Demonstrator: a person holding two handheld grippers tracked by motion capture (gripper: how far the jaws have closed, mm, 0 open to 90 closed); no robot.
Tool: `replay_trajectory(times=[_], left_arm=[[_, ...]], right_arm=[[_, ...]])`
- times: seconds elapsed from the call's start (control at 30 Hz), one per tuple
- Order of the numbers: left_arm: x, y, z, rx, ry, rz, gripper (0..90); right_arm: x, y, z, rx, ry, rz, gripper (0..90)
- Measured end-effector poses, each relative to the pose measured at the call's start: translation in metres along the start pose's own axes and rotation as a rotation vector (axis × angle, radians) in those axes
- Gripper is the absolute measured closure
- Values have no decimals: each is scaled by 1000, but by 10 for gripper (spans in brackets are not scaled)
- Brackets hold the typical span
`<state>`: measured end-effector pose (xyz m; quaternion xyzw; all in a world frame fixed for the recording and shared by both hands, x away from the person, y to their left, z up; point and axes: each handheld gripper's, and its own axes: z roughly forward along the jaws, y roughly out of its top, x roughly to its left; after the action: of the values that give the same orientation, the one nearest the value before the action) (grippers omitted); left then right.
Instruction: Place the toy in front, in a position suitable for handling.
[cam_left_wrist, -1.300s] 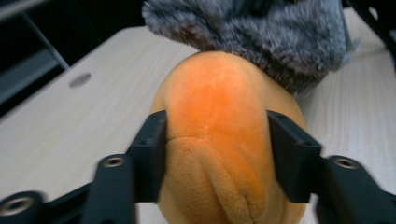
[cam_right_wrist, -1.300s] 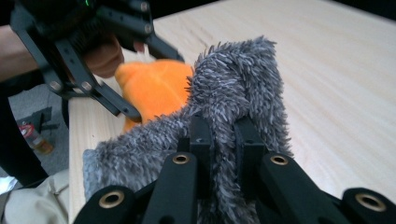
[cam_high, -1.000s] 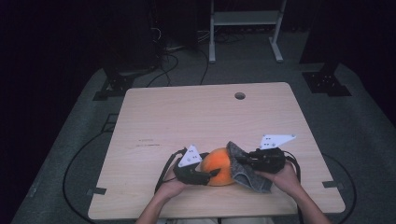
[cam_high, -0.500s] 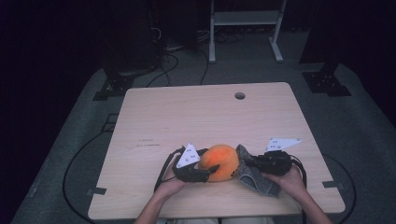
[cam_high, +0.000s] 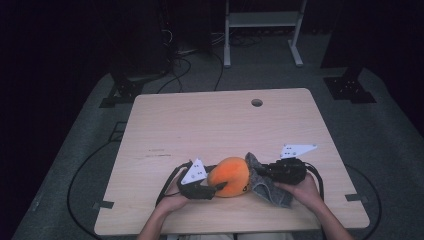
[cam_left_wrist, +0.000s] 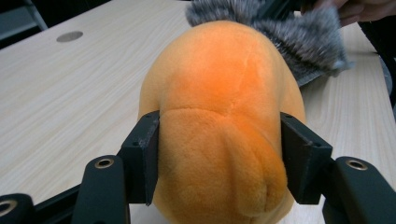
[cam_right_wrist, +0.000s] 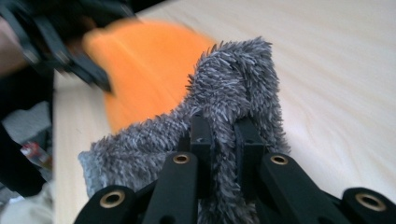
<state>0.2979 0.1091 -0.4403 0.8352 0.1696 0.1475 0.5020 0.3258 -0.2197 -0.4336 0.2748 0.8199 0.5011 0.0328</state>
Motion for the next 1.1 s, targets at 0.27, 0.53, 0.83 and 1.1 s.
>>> replay_trajectory(times=[0.27, 0.53, 0.83, 1.1], left_arm=[[-3, 0, 1, -7, -13, 32, 387], [-2, 2, 0, -13, -9, 13, 290], [-4, 3, 4, -34, -7, 26, 385], [-8, 7, 4, -22, -26, 71, 277]], right_arm=[[0, 0, -12, -21, -5, 4, 805], [2, 5, 0, -42, 61, 8, 805], [-1, 1, -17, -38, 24, 4, 805], [9, 16, -5, -59, 79, -43, 805]])
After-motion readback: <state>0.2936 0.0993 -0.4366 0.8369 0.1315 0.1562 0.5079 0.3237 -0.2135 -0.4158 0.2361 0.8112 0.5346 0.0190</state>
